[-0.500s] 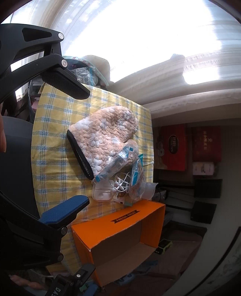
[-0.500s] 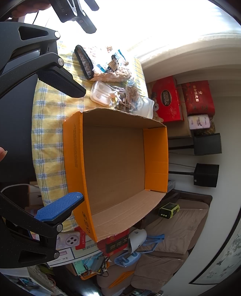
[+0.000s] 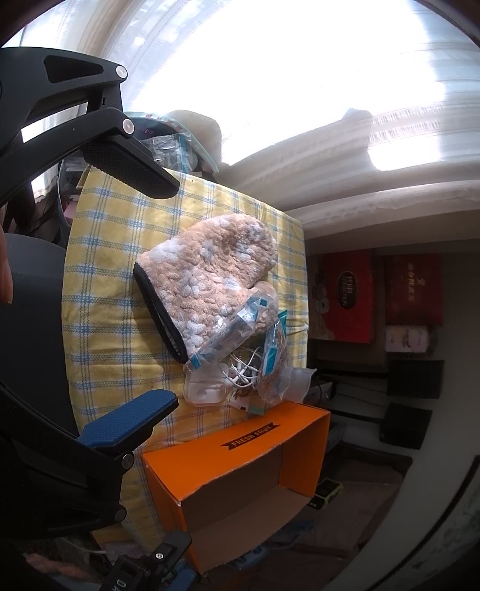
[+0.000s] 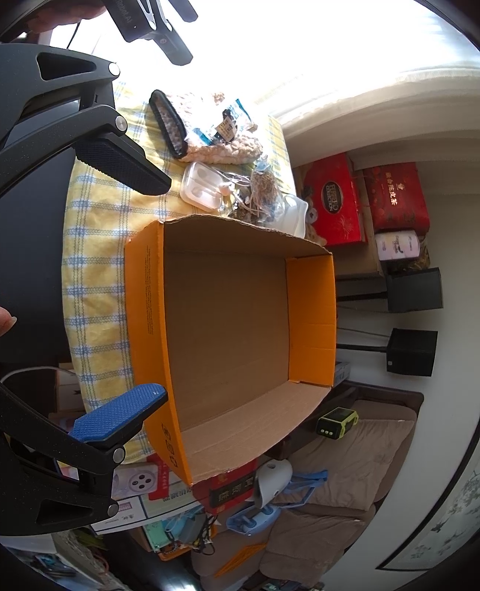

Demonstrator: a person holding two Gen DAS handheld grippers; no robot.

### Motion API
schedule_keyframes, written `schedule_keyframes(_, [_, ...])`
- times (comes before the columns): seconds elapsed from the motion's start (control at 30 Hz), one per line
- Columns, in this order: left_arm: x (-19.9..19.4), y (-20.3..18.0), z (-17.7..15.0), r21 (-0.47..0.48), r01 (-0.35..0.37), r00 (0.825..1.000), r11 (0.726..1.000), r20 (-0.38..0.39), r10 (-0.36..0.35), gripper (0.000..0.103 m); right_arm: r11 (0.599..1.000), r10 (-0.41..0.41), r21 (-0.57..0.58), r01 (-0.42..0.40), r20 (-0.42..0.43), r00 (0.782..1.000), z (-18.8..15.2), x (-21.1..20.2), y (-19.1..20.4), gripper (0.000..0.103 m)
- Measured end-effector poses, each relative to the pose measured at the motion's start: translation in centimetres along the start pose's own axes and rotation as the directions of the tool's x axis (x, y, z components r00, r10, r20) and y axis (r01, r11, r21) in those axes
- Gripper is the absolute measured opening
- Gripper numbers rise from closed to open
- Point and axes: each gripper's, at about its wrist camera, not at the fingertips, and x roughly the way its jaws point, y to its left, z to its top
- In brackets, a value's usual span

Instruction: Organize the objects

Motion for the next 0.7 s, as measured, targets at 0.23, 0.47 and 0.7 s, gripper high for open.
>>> schedule_keyframes(0.23, [0.04,-0.04,0.1,0.007,0.005,1.0,1.0,-0.004,-0.005,0.103,1.0,0.029,0.007,-0.029,-0.008,1.0,0.05,-0.01,-0.58,0.103])
schedule_keyframes(0.47, [0.04,-0.17,0.11,0.008,0.004,1.0,1.0,-0.005,-0.004,0.103,1.0,0.012,-0.004,-0.012,-0.001,1.0,0.09,-0.14,-0.42,0.103])
schedule_keyframes(0.7, [0.04,-0.17,0.12,0.007,0.004,1.0,1.0,-0.005,-0.003,0.103,1.0,0.013,-0.004,-0.013,-0.001,1.0,0.19,-0.09,-0.33,0.103])
